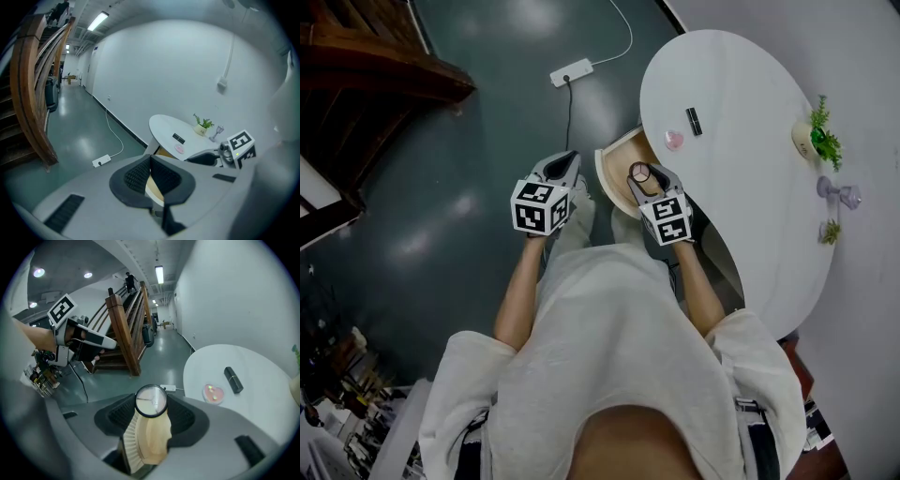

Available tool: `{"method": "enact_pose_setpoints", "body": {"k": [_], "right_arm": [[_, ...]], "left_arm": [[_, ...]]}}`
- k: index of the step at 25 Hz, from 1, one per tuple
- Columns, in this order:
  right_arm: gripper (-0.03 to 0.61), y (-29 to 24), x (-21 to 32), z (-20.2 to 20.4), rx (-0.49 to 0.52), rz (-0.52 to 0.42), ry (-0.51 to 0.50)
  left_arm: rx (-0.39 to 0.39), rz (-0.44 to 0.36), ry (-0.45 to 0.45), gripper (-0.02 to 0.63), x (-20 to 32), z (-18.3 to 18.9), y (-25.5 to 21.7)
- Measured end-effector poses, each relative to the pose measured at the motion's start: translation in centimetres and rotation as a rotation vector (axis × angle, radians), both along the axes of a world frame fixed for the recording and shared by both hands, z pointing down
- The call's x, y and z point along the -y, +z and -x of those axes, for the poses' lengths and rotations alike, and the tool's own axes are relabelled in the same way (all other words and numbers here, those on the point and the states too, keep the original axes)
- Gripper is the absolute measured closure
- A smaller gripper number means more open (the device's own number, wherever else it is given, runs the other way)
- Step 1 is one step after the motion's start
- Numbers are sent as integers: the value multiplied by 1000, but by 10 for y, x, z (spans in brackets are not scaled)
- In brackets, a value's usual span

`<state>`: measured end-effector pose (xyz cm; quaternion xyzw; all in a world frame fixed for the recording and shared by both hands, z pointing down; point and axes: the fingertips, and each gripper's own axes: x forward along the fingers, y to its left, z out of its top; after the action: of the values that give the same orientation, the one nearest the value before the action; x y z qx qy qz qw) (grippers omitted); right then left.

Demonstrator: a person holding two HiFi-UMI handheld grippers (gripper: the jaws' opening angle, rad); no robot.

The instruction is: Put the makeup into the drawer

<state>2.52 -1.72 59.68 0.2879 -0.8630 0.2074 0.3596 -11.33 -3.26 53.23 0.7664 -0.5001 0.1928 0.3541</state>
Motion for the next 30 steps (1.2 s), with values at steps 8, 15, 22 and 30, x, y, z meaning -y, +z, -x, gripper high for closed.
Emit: {"method": "enact_pose_setpoints", "body": {"k": [8,15,22,30], "right_arm": [[364,66,-8,30,-71,108,-51],[364,137,1,32,-156,196,-48],[364,194,9,38,-224,277,-71],[364,251,7,37,-314,370,-79]], "left_arm": [[-23,49,-8,603,-8,17,24],[-32,97,5,603,-8,22,52],[-38,121,0,603,1,32,72],[-30,127,-1,603,11,42,85]]}}
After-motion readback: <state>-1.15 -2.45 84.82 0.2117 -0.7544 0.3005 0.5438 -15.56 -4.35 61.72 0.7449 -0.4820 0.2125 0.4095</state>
